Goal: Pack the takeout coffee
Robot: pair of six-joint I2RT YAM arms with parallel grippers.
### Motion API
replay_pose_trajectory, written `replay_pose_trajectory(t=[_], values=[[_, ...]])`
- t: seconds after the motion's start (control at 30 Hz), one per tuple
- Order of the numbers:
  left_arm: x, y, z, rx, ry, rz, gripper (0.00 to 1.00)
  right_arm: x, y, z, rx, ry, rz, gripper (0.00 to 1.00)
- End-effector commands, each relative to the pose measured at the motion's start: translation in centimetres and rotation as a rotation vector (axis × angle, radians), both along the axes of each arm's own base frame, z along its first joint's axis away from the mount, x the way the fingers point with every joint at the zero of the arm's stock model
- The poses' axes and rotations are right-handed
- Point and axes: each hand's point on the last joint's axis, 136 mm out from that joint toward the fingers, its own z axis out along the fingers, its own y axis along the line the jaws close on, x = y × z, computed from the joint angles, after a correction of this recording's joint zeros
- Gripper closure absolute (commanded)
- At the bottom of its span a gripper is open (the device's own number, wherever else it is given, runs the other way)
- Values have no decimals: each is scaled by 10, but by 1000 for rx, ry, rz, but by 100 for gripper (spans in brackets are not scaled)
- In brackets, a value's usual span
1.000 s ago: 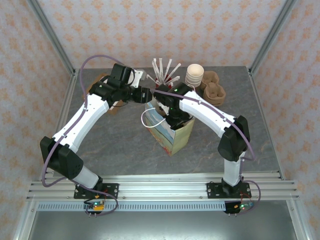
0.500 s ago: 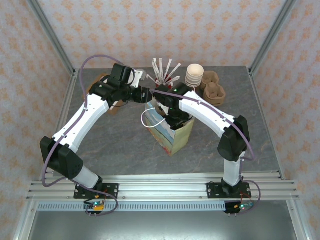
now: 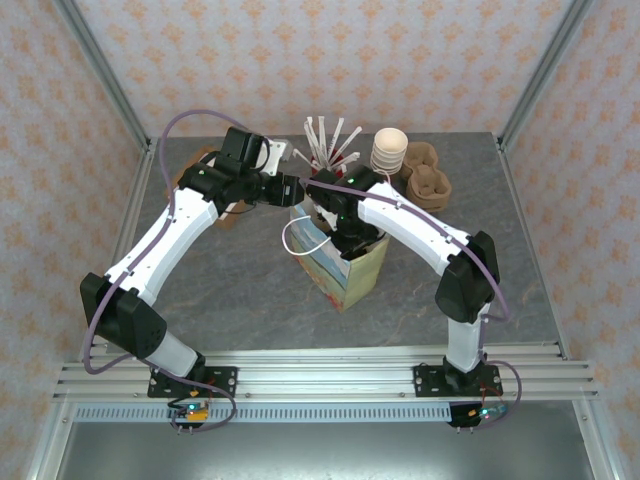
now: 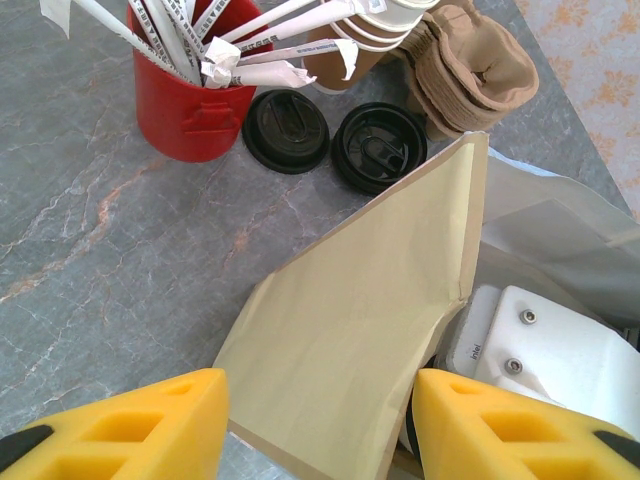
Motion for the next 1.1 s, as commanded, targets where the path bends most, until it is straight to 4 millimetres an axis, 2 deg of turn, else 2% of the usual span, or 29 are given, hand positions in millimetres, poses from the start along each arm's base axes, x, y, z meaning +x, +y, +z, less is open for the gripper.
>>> replay_pose_trajectory(t=[0.0, 0.5, 0.63, 0.87, 1.07], values=[[-7, 6, 8, 22, -27, 3, 48, -3, -6, -22, -64, 53, 7, 58], [-9, 7, 9, 24, -30, 5, 48, -7, -12, -42, -73, 99, -11, 58], [-8, 8, 6, 34, -29, 10, 48, -7, -10, -36, -50, 93, -13, 58], [-8, 8, 2, 34, -18, 12, 48, -5, 1, -11, 25, 59, -11, 58], [-9, 8, -3, 37, -5, 14, 49, -6, 6, -3, 49, 56, -8, 58]])
